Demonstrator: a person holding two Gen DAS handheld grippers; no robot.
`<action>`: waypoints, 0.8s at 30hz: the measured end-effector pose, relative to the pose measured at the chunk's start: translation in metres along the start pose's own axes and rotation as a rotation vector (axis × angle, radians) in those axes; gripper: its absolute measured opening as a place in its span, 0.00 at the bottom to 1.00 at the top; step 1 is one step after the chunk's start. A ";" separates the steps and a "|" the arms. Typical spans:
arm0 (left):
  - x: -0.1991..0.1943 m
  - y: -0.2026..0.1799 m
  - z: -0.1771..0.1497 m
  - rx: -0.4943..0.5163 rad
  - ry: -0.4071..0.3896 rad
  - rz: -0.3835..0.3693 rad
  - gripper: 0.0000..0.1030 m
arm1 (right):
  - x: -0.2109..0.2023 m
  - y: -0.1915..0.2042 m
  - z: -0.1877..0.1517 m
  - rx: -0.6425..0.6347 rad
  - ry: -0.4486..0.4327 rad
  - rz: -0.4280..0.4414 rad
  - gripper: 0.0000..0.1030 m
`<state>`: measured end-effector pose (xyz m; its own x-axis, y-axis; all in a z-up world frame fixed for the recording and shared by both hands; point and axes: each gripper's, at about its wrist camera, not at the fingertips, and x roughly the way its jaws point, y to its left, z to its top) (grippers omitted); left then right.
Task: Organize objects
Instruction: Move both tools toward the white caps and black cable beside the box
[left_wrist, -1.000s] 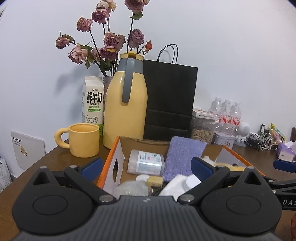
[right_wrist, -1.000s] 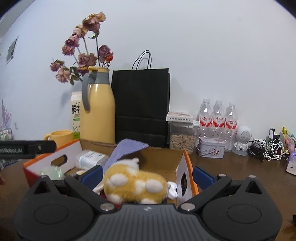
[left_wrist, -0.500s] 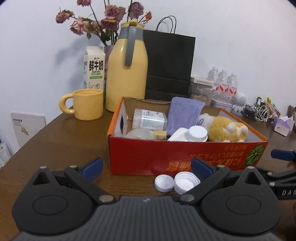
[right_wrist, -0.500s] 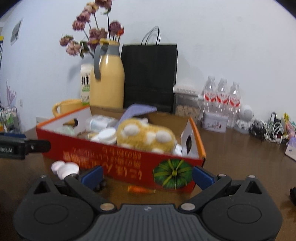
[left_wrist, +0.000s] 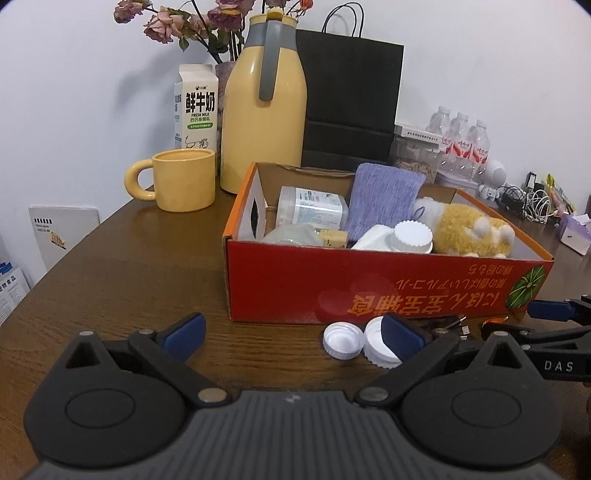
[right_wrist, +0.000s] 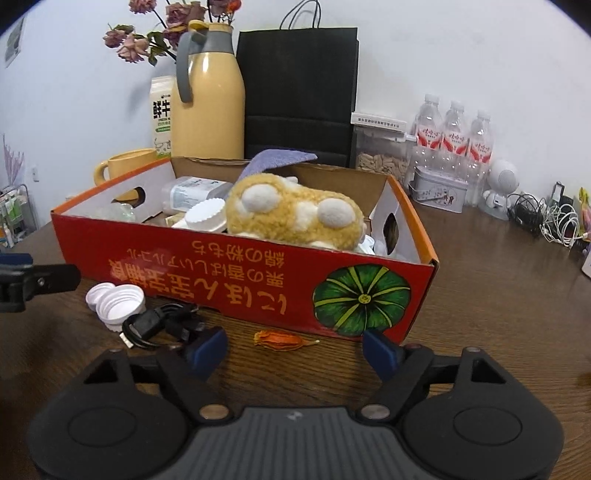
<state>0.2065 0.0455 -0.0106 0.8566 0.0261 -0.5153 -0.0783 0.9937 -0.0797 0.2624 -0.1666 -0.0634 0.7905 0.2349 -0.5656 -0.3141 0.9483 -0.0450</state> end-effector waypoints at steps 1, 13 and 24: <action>0.001 0.000 0.000 -0.001 0.002 0.001 1.00 | 0.001 0.000 0.000 0.001 0.004 0.001 0.75; 0.000 0.000 0.001 -0.003 0.004 0.000 1.00 | 0.011 0.000 0.004 0.024 0.044 0.035 0.52; 0.004 -0.001 -0.001 0.003 0.027 0.012 1.00 | 0.007 0.003 0.003 0.019 0.015 0.061 0.39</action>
<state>0.2094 0.0450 -0.0130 0.8415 0.0348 -0.5391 -0.0865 0.9937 -0.0709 0.2686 -0.1614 -0.0645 0.7623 0.2896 -0.5788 -0.3515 0.9362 0.0055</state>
